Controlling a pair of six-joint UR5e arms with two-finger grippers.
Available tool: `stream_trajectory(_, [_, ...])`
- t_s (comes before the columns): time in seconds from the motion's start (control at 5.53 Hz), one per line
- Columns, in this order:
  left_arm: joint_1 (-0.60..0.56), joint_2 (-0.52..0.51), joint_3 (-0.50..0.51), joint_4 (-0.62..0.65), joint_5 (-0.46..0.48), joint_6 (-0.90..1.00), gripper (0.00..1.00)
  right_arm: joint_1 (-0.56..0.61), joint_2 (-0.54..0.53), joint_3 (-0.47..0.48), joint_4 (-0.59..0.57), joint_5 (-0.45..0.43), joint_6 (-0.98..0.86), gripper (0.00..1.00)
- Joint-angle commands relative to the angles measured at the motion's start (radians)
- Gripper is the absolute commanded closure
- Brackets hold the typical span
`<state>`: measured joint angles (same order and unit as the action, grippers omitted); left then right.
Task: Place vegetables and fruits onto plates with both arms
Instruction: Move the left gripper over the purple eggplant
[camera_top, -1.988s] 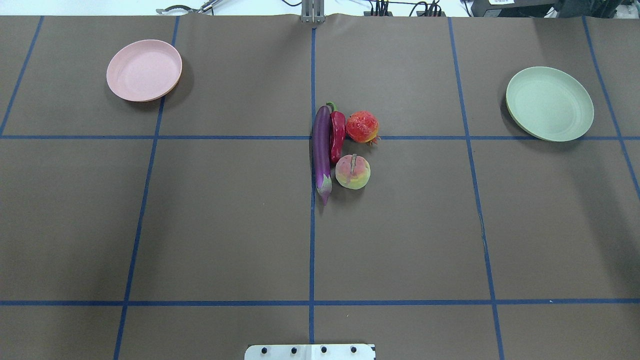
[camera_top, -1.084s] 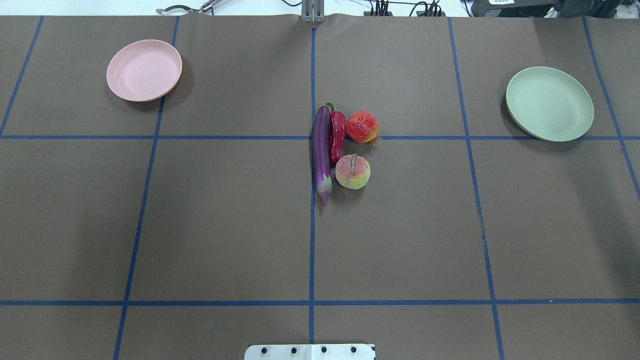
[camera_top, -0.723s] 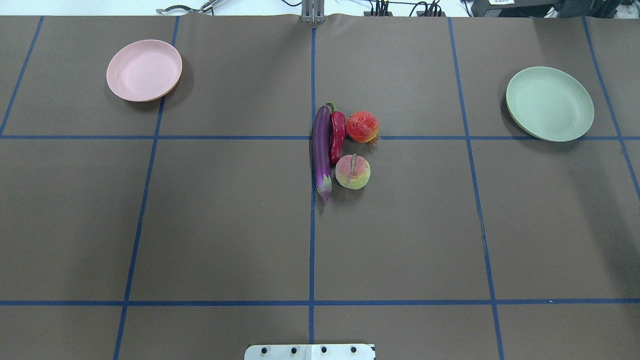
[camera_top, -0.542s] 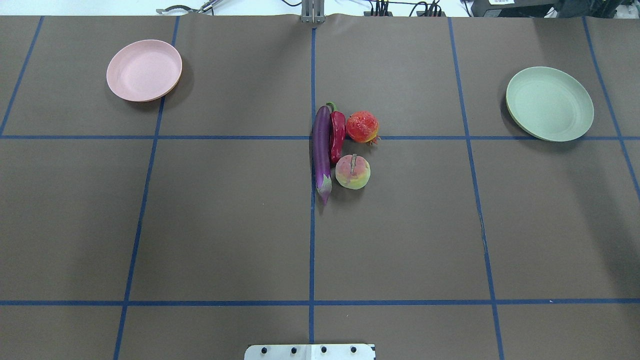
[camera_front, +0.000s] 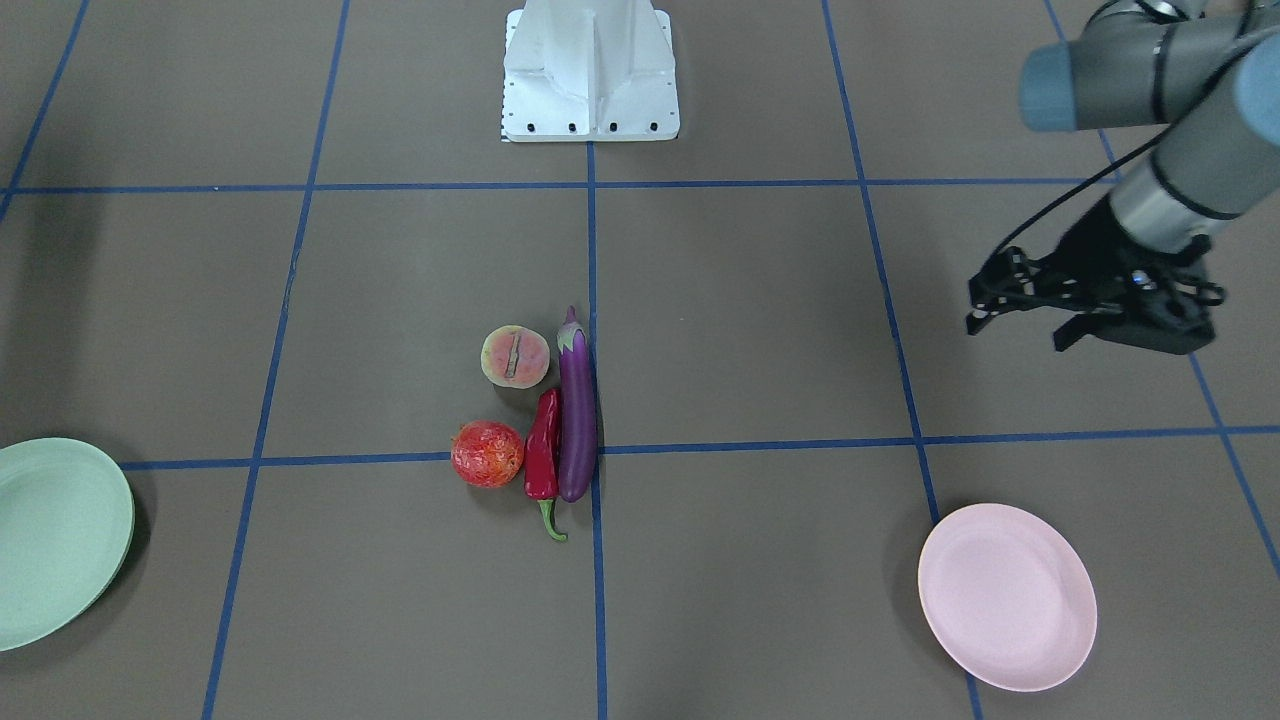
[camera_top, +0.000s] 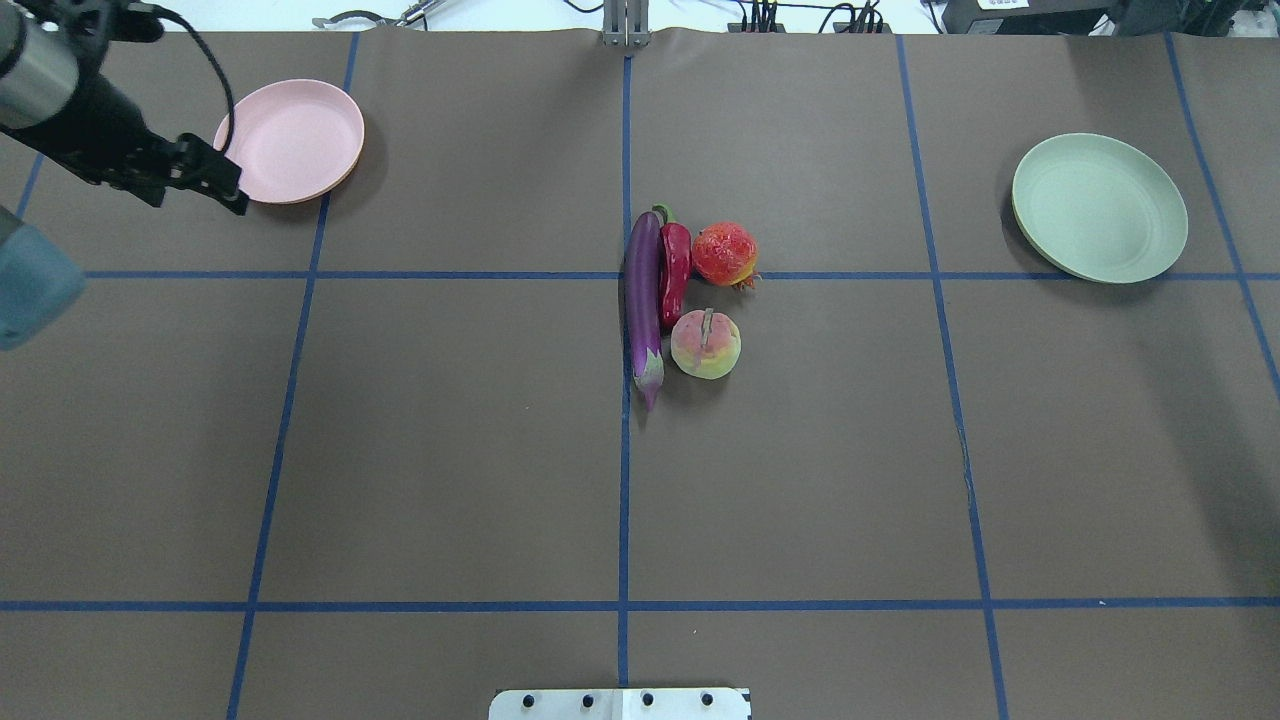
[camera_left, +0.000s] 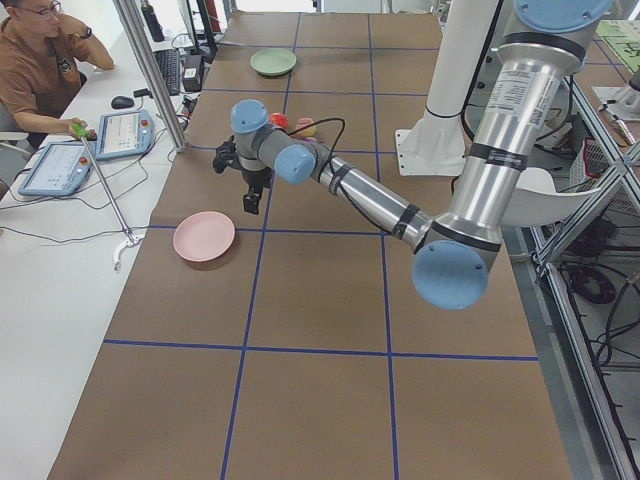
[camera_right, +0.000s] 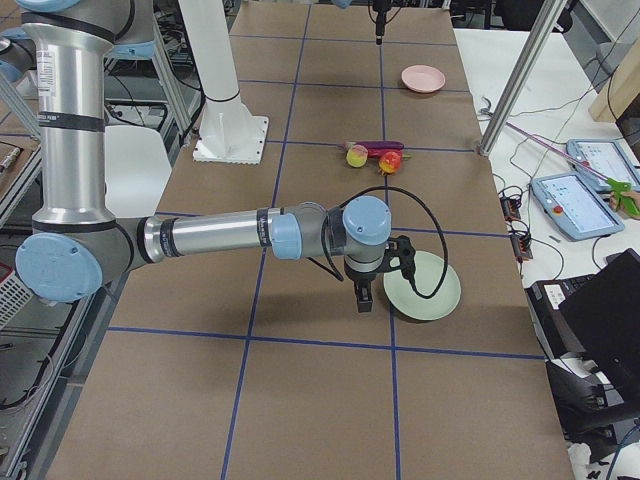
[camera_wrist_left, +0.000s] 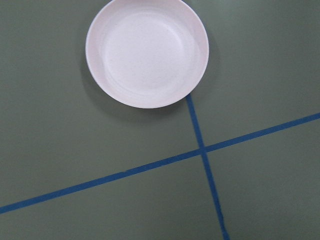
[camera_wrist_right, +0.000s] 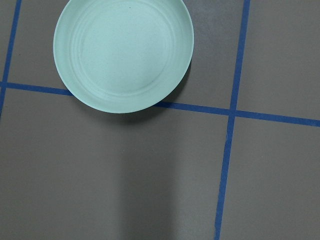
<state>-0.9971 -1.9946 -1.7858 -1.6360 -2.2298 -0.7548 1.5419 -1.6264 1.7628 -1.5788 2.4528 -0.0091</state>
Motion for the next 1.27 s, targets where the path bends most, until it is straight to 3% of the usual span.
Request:
stream_trajectory(0.0, [0.165, -0.239, 0.142, -0.004, 0.080, -0.267, 0.01, 0.000, -0.006, -0.023, 0.033, 0.038, 0.008, 0.00])
stream_trajectory(0.18, [0.214, -0.360, 0.287, -0.048, 0.123, -0.323, 0.01, 0.000, -0.004, -0.032, 0.033, 0.037, 0.008, 0.00])
stream_trajectory(0.36, [0.241, -0.425, 0.448, -0.209, 0.131, -0.390, 0.01, -0.002, 0.000, -0.034, 0.034, 0.037, 0.009, 0.00])
stream_trajectory(0.54, [0.271, -0.456, 0.564, -0.363, 0.203, -0.418, 0.01, -0.005, 0.008, -0.040, 0.033, 0.037, 0.009, 0.00])
stream_trajectory(1.08, [0.314, -0.565, 0.702, -0.384, 0.240, -0.429, 0.13, -0.005, 0.014, -0.043, 0.034, 0.037, 0.009, 0.00])
